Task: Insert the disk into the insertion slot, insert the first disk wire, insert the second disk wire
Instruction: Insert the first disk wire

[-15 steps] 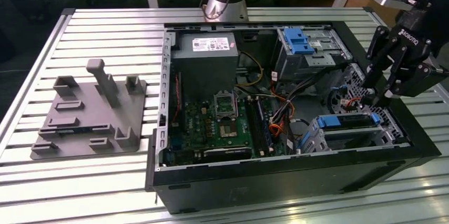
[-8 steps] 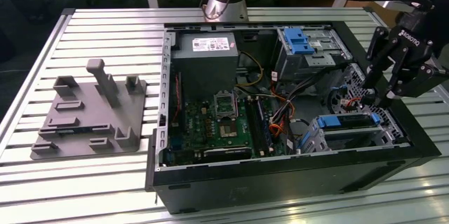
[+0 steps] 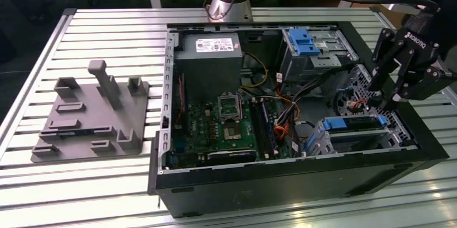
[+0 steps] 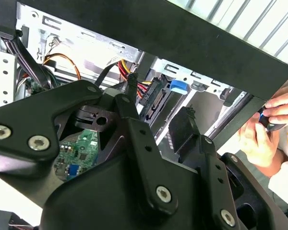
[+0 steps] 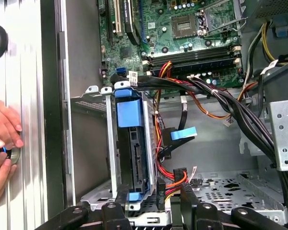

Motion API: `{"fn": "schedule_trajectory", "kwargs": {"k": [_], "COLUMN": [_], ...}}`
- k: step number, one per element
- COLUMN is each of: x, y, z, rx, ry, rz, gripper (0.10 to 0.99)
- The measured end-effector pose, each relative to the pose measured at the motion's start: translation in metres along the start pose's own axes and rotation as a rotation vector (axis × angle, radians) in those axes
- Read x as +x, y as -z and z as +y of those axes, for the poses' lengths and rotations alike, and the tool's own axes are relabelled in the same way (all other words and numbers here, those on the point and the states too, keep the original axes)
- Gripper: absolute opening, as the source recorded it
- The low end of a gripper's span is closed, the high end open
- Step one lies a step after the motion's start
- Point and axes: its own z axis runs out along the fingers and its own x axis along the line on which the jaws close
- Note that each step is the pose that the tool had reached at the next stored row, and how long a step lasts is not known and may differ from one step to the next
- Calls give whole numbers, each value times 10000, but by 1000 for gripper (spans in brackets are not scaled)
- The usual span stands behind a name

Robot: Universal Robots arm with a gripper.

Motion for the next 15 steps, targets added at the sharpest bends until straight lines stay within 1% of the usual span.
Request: {"fn": "schedule_trajectory", "kwargs": {"k": [8, 9, 10, 11, 12, 15], "x": [-7, -8, -9, -10, -11, -14], "y": [-37, -42, -46, -50, -55, -64], "z": [-4, -4, -5, -5, -6, -23], "rx": [-18, -21, -25, -30, -36, -63], "ry": [-80, -88, -95, -102, -107, -114], "rz": [-7, -7, -8, -8, -8, -5], "gripper": [545, 529, 467, 467, 396, 396]}}
